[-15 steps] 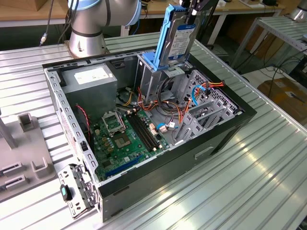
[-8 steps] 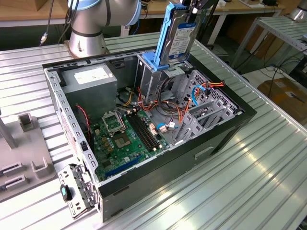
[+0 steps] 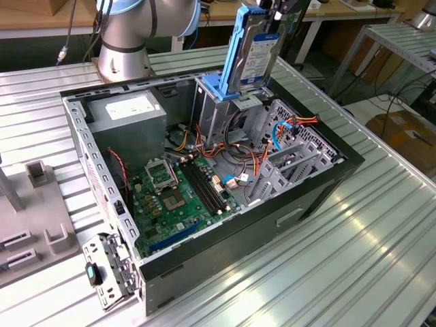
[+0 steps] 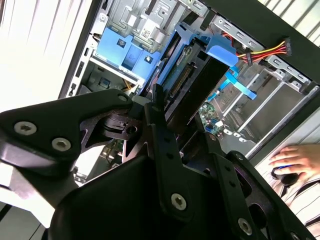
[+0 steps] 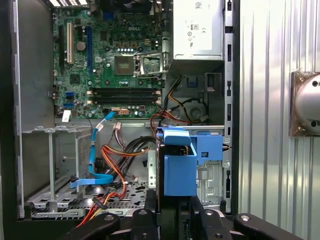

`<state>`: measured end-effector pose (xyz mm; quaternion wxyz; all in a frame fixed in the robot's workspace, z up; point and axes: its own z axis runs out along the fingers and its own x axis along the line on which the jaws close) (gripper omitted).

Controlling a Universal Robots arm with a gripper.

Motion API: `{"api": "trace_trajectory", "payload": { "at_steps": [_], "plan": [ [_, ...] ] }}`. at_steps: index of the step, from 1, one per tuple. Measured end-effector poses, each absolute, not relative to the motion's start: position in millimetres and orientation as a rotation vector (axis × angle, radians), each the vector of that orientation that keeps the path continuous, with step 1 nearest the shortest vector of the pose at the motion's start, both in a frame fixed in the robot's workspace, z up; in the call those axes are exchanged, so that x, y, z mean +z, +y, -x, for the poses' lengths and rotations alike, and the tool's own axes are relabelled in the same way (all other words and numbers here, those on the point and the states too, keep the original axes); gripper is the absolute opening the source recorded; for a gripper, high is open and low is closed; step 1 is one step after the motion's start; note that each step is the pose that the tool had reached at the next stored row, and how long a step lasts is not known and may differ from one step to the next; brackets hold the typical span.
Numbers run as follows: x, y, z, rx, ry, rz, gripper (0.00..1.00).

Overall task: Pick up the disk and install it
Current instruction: 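Pick up the disk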

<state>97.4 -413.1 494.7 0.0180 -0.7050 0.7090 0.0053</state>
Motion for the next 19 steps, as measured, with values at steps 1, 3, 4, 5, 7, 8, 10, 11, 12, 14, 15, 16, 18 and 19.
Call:
{"api": "trace_trajectory", "payload": {
  "at_steps": [1, 3, 4, 5, 7, 8, 10, 11, 12, 14, 15, 16, 18, 19],
  "plan": [
    [494.8, -413.6, -97.4, 0.016, 2.202, 2.190, 0.35],
    [494.7, -414.4, -97.4, 0.017, 2.202, 2.190, 0.35],
    [494.7, -414.4, -97.4, 0.016, 2.202, 2.190, 0.35],
    [494.8, -414.4, -97.4, 0.016, 2.202, 2.190, 0.35],
    [496.7, -415.0, -97.4, 0.016, 2.202, 2.190, 0.35],
    [496.9, -415.0, -97.4, 0.016, 2.202, 2.190, 0.35],
    [497.3, -414.9, -97.4, 0.016, 2.202, 2.190, 0.35],
    [497.6, -415.0, -97.4, 0.016, 2.202, 2.190, 0.35],
    [497.8, -415.0, -97.4, 0.016, 2.202, 2.190, 0.35],
    [498.3, -415.0, -97.4, 0.016, 2.202, 2.190, 0.35],
    [498.5, -415.0, -97.4, 0.016, 2.202, 2.190, 0.35],
    [498.6, -414.9, -97.4, 0.016, 2.202, 2.190, 0.35],
    [498.7, -414.9, -97.4, 0.017, 2.202, 2.190, 0.35],
    [498.8, -415.0, -97.4, 0.016, 2.202, 2.190, 0.35]
  ]
}}
